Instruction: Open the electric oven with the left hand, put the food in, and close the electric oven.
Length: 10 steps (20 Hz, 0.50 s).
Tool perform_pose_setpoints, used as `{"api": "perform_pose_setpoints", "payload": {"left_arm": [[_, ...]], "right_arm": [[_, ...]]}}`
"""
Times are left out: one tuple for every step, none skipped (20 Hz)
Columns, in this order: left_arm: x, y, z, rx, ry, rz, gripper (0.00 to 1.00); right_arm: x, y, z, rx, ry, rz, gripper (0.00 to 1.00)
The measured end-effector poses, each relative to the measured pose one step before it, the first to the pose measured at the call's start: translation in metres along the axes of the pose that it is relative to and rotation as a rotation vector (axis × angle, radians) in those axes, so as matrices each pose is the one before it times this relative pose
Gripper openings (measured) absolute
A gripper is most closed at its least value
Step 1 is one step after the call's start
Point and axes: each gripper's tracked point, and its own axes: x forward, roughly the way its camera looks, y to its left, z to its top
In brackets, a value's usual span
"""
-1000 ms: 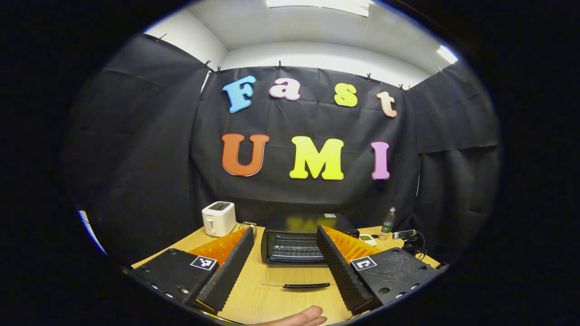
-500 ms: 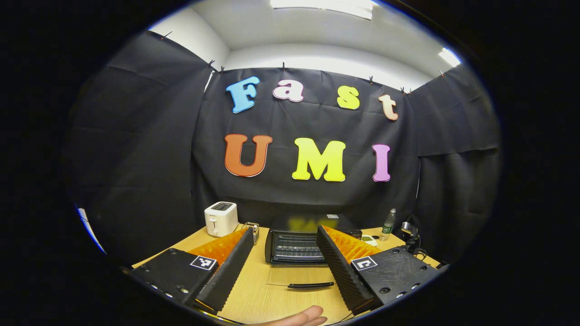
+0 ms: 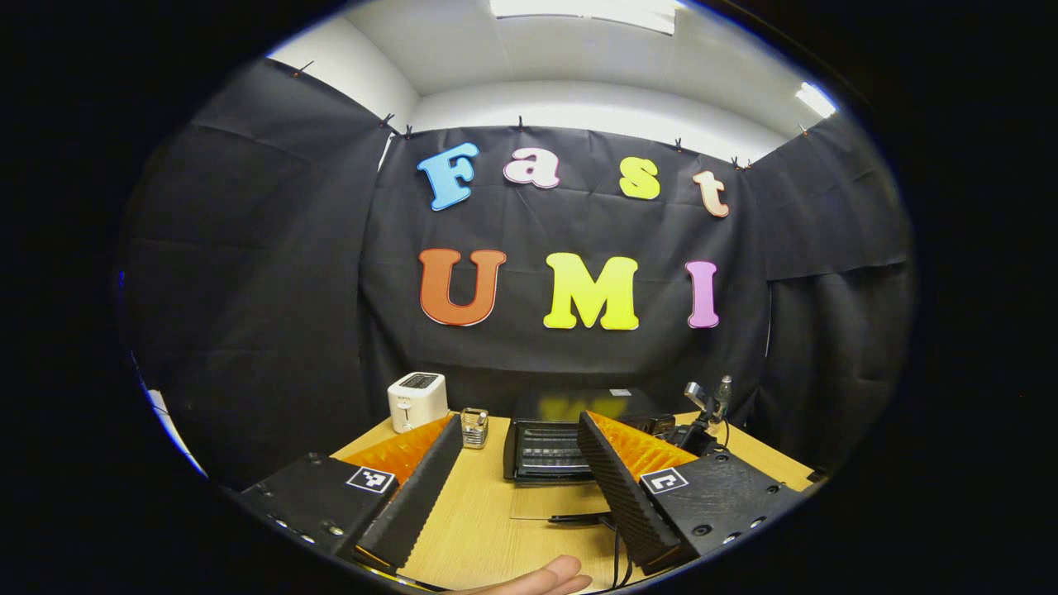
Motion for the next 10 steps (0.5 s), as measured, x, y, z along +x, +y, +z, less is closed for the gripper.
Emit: {"api": "perform_pose_setpoints", "payload": {"left_arm": [[-0.00001, 0.00456, -0.00007, 0.00348, -0.00098, 0.00506, 0.92], [0.00071, 0.00416, -0.00129, 0.00371, 0.00327, 0.00207, 0.92], [0.00072, 0.00220, -0.00111, 0.00175, 0.00137, 0.00336, 0.92], [0.00074, 0.00295, -0.00093, 0.00184, 0.00151, 0.00286, 0.92], [0.00299, 0.00169, -0.00140, -0.00106, 0.00411, 0.00274, 0.92], [0.00210, -0.00181, -0.00127, 0.00058, 0.00678, -0.00882, 0.92], [0.00212, -0.00010, -0.00297, 0.00266, 0.00880, -0.00122, 0.92], [0.00237, 0.00077, -0.00145, 0.00675, 0.00289, 0.00188, 0.92], [0.00195, -0.00166, -0.00030, 0.00764, -0.00126, -0.00392, 0.92], [0.00189, -0.00251, -0.00115, 0.00627, 0.00073, -0.00729, 0.92]], "right_arm": [[0.01357, 0.00170, 0.00072, 0.00981, -0.00077, -0.01384, 0.88], [0.01158, -0.00156, 0.00091, -0.00927, 0.00014, -0.02636, 0.88], [0.01201, -0.00256, 0.00211, -0.02174, -0.00790, -0.01907, 0.88], [0.01140, -0.00268, 0.00332, -0.03433, -0.01344, -0.02411, 0.88], [0.00961, -0.00451, 0.00317, -0.04621, -0.02006, -0.03195, 0.83], [0.00877, -0.00164, 0.00287, -0.05193, -0.01555, -0.01725, 0.88], [0.00962, 0.00107, 0.00276, -0.05234, -0.01619, -0.00834, 0.88], [0.00815, 0.00117, 0.00268, -0.04819, -0.01606, -0.00892, 0.88], [0.00653, 0.00594, 0.00474, -0.03200, -0.01885, 0.00614, 0.88], [0.00545, 0.00459, 0.00411, -0.03416, -0.01799, 0.01102, 0.84]]}}
